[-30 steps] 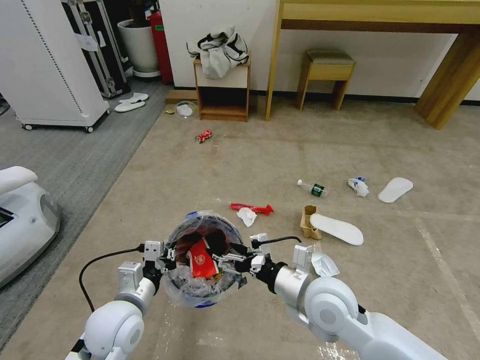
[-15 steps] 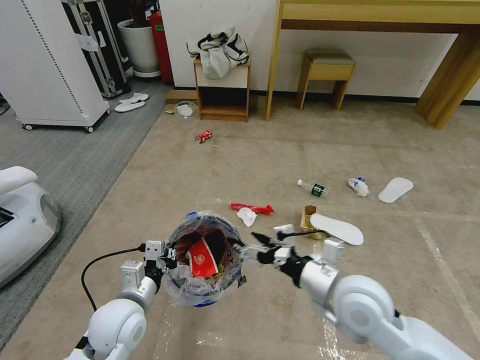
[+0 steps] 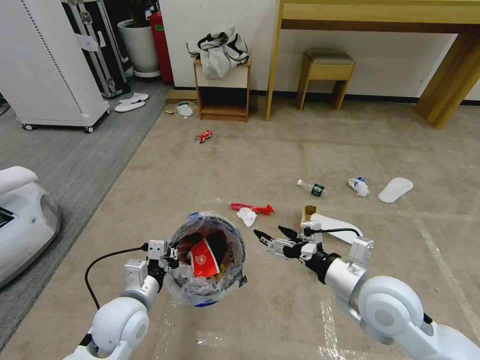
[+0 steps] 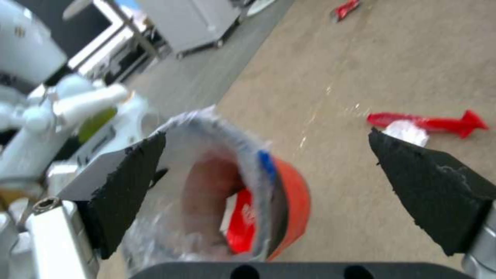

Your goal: Pick up the trash bin and place the garbage on the floor into it.

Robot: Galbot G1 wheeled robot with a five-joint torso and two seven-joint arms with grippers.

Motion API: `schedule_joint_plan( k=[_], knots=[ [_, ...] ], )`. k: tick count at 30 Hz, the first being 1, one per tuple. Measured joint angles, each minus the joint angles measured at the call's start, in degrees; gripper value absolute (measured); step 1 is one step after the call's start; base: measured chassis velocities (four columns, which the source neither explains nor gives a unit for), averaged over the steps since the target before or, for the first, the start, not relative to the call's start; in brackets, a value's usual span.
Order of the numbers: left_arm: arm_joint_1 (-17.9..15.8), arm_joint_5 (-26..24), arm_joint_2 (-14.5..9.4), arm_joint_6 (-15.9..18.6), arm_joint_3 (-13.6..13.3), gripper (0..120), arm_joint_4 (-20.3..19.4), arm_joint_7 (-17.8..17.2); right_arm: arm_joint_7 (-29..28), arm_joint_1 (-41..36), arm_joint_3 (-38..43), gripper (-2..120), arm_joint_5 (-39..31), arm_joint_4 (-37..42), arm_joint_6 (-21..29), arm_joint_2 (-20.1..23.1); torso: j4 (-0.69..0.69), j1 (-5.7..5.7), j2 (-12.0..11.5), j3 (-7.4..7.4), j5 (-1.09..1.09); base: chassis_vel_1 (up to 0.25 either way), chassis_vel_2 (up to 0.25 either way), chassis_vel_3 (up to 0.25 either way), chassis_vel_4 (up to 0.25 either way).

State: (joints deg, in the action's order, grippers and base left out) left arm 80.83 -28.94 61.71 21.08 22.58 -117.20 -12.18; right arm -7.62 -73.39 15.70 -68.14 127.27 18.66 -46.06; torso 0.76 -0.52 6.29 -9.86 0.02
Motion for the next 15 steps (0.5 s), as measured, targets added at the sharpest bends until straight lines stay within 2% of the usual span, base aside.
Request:
schedule_joint_plan(
  k=[1,6,15],
  knots=[
    [0.11,-0.03,0.03,0.00,0.52,1,-0.23,0.00,-0.01,-0.63,2.07,100,-0.60,-0.36,-0.07,-0.40,-0.03,0.00,0.00,0.00,0.00,0.000,0.000,0.000,0.000],
    [-0.26,-0.26,0.02,0.24,0.65,1,-0.47,-0.06,1.26,-4.02,7.56,100,-0.31,-1.34,-0.44,-0.58,0.00,0.00,0.00,0.00,-0.01,0.000,0.000,0.000,0.000],
    [-2.93,-0.86,-0.27,0.53,-1.81,1,0.79,-0.04,3.71,-8.42,14.23,100,2.69,-3.26,-1.08,-2.68,-0.01,0.00,0.00,0.00,-0.01,0.000,0.000,0.000,0.000]
  ],
)
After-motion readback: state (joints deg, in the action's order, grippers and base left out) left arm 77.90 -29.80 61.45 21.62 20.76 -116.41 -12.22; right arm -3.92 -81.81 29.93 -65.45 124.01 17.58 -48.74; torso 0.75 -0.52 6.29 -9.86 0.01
